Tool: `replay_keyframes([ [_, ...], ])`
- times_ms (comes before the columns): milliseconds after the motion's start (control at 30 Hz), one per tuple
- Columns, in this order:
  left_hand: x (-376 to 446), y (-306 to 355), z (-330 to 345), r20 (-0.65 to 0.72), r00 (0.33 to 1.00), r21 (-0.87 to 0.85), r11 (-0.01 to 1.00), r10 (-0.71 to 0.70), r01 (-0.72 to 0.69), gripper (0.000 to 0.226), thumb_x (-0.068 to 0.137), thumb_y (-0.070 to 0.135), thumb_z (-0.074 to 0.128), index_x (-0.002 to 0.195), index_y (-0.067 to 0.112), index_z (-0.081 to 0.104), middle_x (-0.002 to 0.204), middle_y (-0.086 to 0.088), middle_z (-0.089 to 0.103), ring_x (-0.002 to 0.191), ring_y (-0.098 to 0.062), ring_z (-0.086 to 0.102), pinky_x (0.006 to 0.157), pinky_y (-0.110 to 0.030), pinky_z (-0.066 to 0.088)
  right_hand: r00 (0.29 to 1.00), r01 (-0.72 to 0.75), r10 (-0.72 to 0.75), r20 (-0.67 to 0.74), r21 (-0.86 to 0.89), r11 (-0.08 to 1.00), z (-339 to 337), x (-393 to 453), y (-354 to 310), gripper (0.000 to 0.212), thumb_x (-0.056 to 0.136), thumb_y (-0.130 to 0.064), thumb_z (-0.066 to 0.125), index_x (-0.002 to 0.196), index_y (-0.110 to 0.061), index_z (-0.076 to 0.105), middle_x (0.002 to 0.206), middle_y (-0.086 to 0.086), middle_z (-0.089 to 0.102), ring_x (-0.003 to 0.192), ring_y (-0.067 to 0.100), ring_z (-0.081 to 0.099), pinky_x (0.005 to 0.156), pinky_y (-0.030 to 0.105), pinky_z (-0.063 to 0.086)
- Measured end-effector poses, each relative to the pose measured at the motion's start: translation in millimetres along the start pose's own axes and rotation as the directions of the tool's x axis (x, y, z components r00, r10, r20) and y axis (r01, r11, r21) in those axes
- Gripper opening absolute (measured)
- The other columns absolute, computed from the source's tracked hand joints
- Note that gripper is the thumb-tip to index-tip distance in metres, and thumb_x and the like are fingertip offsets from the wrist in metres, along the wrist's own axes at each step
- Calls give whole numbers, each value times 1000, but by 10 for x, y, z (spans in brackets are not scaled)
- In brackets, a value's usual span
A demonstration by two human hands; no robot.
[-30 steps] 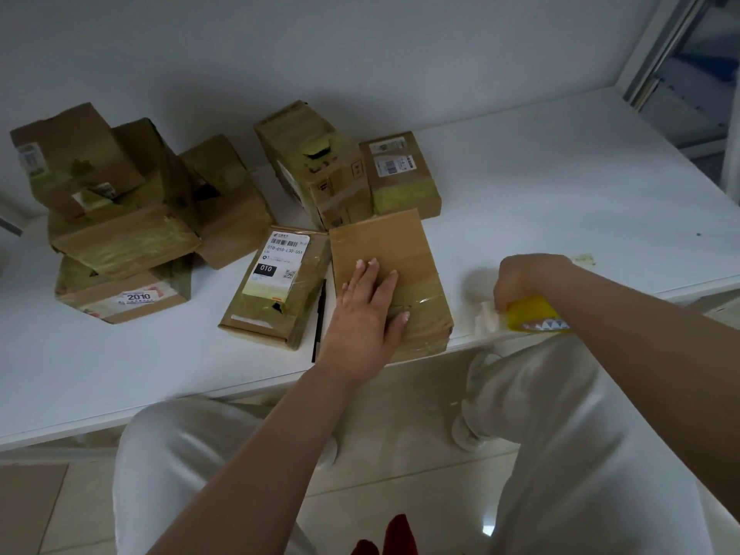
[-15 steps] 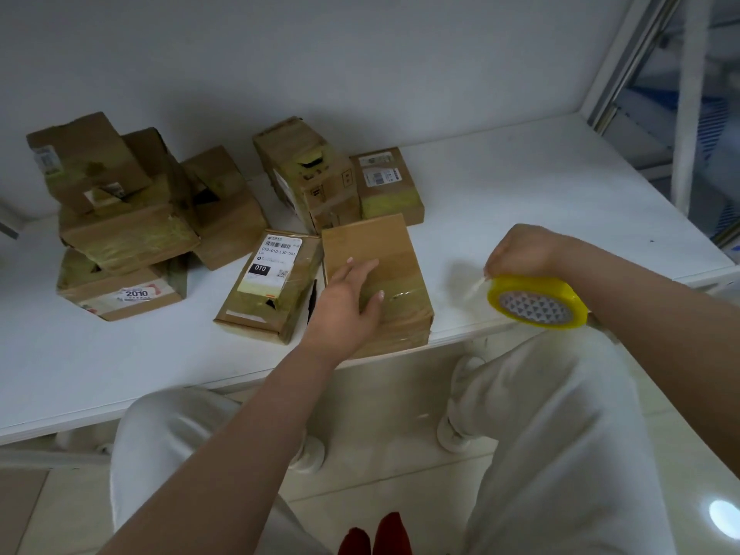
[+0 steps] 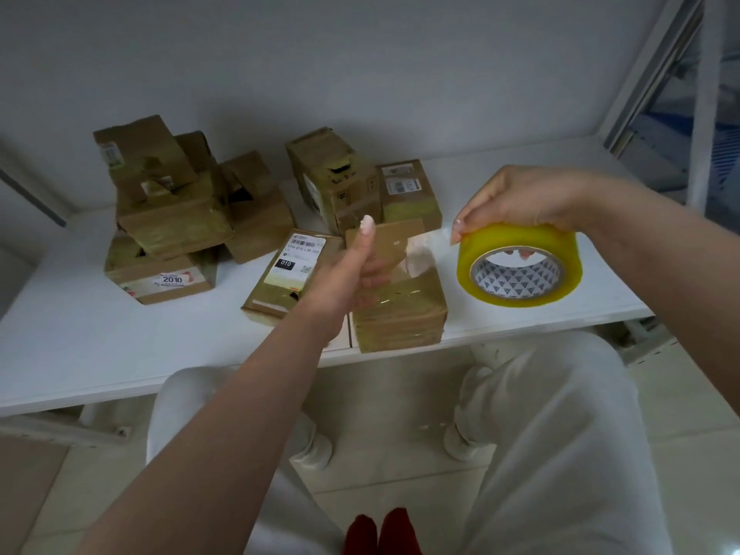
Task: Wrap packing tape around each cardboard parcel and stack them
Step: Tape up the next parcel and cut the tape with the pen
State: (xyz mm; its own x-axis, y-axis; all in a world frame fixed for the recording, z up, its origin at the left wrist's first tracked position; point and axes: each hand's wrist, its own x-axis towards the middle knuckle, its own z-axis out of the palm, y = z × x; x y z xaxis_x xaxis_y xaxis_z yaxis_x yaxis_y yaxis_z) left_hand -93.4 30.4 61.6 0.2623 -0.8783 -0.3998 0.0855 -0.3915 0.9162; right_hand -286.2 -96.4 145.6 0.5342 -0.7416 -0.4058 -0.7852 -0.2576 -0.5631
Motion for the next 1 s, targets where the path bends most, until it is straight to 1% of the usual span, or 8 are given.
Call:
replay_keyframes([
  [67, -27, -7, -5, 56, 998, 88, 995, 33, -37, 83, 55, 82, 57, 110, 20, 66, 104, 4, 73, 95, -13, 69, 86, -32, 53, 1000, 9, -10, 21, 31, 999, 56, 22, -47, 16, 85, -38, 70, 95, -26, 76, 88, 6, 73, 72, 24, 70, 49, 25, 52],
  [200, 40, -35, -64, -19, 993, 122, 986, 118, -115, 25, 83, 34, 73, 74, 13, 64, 69, 5, 64, 59, -4, 51, 62, -14, 43, 994, 10, -14, 111, 37, 999, 145, 96, -80, 19, 80, -43, 71, 90, -28, 77, 87, 2, 74, 78, 24, 70, 60, 30, 54],
  [300, 120, -44, -167, -106, 984, 249, 962, 143, -113, 24, 88, 30, 71, 75, 10, 65, 72, 5, 66, 59, 7, 58, 61, -5, 41, 978, 6, -35, 207, 137, 991, 150, 115, -24, 40, 70, -44, 71, 105, -26, 72, 98, 3, 74, 87, 22, 71, 69, 31, 55],
  [400, 207, -112, -227, -180, 968, 435, 897, 174, -80, 27, 86, 35, 72, 81, 9, 69, 77, 8, 67, 73, 4, 58, 65, -12, 39, 977, 6, -57, 207, 239, 971, 168, 160, 66, 41, 71, -36, 72, 108, -19, 71, 96, 4, 74, 74, 14, 72, 65, 27, 55],
  [467, 270, -202, -190, -175, 960, 580, 811, 217, -78, 26, 85, 39, 72, 73, 17, 67, 74, 8, 64, 72, -6, 59, 67, -21, 45, 986, -4, -3, 166, 38, 999, 254, 244, 79, 32, 76, -36, 76, 100, -16, 71, 87, 2, 73, 64, 12, 68, 55, 21, 52],
  [567, 339, -331, -86, -170, 956, 753, 657, 239, -30, 25, 85, 45, 69, 73, 26, 60, 77, 6, 64, 77, -15, 62, 73, -32, 54, 994, -13, 42, 103, -266, 964, 426, 367, 60, 30, 80, -44, 75, 94, -18, 70, 98, 2, 66, 75, 14, 60, 58, 24, 45],
  [700, 394, -421, 3, -192, 943, 849, 527, 272, 21, 25, 87, 49, 66, 85, 25, 61, 86, 4, 66, 85, -18, 63, 76, -36, 55, 994, -12, 48, 98, -339, 941, 518, 439, 30, 32, 82, -43, 73, 96, -15, 70, 97, 4, 64, 76, 14, 57, 62, 26, 44],
  [1000, 455, -464, 59, -164, 928, 965, 248, 334, 82, 34, 93, 53, 55, 100, 21, 61, 95, 0, 66, 90, -21, 64, 64, -28, 43, 987, -16, 82, 140, -417, 909, 596, 616, -45, 43, 81, -44, 73, 99, -5, 71, 102, 11, 68, 88, 24, 64, 78, 36, 51],
])
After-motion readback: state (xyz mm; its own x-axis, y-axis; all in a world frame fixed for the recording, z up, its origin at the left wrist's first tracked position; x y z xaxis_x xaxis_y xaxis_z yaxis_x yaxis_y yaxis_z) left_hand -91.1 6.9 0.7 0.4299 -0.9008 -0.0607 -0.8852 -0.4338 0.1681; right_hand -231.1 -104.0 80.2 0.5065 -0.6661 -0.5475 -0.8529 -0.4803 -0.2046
